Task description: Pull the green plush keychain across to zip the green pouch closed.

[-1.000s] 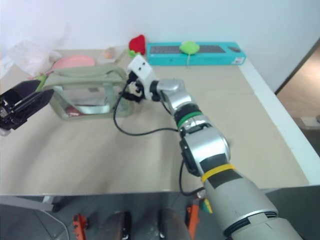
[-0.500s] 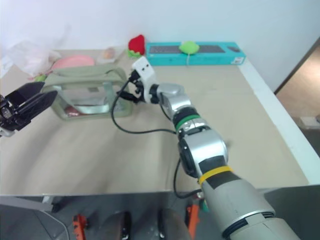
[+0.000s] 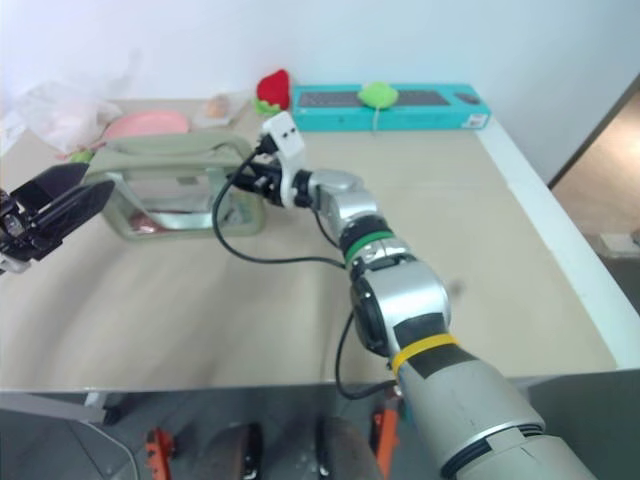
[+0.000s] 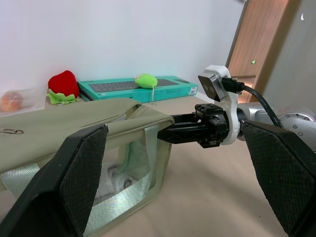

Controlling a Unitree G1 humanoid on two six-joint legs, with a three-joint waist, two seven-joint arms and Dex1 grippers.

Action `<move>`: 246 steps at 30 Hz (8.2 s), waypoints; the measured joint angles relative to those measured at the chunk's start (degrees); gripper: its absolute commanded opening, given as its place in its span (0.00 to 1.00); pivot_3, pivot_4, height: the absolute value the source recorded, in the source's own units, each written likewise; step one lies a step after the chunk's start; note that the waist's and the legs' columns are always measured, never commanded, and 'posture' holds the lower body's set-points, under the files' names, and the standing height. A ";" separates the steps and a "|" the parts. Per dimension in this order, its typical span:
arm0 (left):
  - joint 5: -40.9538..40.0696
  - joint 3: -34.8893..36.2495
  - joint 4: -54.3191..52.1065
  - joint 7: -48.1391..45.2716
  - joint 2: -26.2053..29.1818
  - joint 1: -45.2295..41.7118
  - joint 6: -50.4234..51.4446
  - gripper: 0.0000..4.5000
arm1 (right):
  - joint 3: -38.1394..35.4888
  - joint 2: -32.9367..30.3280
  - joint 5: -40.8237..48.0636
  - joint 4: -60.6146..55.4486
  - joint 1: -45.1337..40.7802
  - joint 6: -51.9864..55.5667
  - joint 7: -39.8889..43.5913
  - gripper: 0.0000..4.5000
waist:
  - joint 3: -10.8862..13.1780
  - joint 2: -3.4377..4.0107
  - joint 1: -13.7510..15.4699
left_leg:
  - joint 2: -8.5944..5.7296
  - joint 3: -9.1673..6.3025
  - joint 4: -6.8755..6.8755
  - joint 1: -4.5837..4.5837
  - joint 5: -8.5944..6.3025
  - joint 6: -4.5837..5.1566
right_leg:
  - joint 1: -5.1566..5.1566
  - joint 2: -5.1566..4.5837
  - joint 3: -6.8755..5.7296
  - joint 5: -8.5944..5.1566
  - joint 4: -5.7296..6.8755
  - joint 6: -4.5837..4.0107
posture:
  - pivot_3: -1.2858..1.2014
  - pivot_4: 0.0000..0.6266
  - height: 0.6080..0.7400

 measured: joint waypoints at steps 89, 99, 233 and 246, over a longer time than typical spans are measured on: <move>3.81 -10.01 -5.93 -18.71 11.29 6.24 7.82 1.00 | 8.07 -35.89 16.79 -71.37 40.73 29.97 18.70 0.01 | 0.00 -0.01 0.65 | 0.08 0.10 -0.06 0.34 0.06 -0.13 | 0.08 0.28 0.09 0.00 0.05 -0.11 | 0.52 0.24 1.00; 7.01 -16.77 -5.17 -19.04 9.06 6.80 7.68 1.00 | 8.05 -35.89 17.05 -71.44 41.13 29.57 18.07 0.01 | -0.01 -0.02 0.68 | 0.07 0.11 -0.05 0.36 0.06 -0.13 | 0.09 0.29 0.11 0.00 0.05 -0.12 | 0.52 0.24 1.00; 7.66 -8.40 7.56 -15.41 10.54 3.45 9.45 0.90 | 8.88 -35.65 17.99 -72.05 41.59 28.33 16.10 0.00 | 0.00 -0.06 0.46 | 0.21 0.13 -0.17 0.44 0.10 -0.22 | 0.11 0.36 0.20 -0.05 0.04 -0.22 | 0.52 0.24 1.00; 11.45 -20.47 7.31 -15.23 1.70 -5.42 6.56 0.78 | 8.86 -35.98 18.09 -72.49 41.60 29.03 16.03 0.00 | 0.00 -0.08 0.50 | 0.10 0.12 -0.16 0.42 0.10 -0.22 | 0.13 0.40 0.20 -0.03 0.04 -0.19 | 0.52 0.24 1.00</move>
